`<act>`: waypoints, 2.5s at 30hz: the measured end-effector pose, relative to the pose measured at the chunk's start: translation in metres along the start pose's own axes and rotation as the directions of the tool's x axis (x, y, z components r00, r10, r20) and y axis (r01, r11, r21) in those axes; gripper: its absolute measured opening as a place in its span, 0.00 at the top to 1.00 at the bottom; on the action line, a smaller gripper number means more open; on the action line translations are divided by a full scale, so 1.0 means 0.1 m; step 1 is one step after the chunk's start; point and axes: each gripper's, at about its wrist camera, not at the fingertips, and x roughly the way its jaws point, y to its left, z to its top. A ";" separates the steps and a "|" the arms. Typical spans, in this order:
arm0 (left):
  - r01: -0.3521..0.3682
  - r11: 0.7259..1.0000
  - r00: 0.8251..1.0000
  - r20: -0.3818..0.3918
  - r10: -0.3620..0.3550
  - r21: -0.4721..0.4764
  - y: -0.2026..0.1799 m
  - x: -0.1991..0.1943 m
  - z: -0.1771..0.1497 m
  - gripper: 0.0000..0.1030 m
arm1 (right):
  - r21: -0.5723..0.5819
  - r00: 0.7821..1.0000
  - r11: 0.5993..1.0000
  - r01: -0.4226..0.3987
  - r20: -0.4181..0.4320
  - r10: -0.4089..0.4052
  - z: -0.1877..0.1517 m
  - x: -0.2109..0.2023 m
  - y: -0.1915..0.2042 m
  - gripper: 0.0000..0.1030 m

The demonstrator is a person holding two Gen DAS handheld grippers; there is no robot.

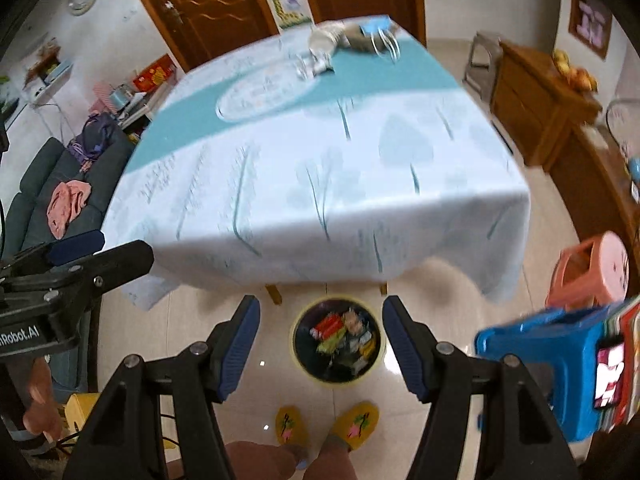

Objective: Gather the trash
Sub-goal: 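Raise both open tools and move back over the table, then grasp the grey-checked paper cup with the left tool while the right tool grasps the white paper strip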

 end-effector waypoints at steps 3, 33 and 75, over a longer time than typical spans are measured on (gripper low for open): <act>-0.013 1.000 0.999 0.033 0.013 -0.020 0.03 -0.09 0.10 0.11 | -0.030 1.000 0.999 -0.010 0.025 0.011 0.18 -0.06 0.01 0.38; 0.012 0.987 1.000 -0.022 -0.009 0.163 0.77 1.21 2.65 0.11 | 0.070 0.998 0.996 0.054 0.021 -0.055 2.55 1.36 0.13 0.38; 0.320 0.944 0.935 -0.189 -0.300 0.081 0.66 2.43 4.01 0.12 | 0.112 0.989 0.987 0.117 0.082 -0.127 3.51 1.84 0.06 0.90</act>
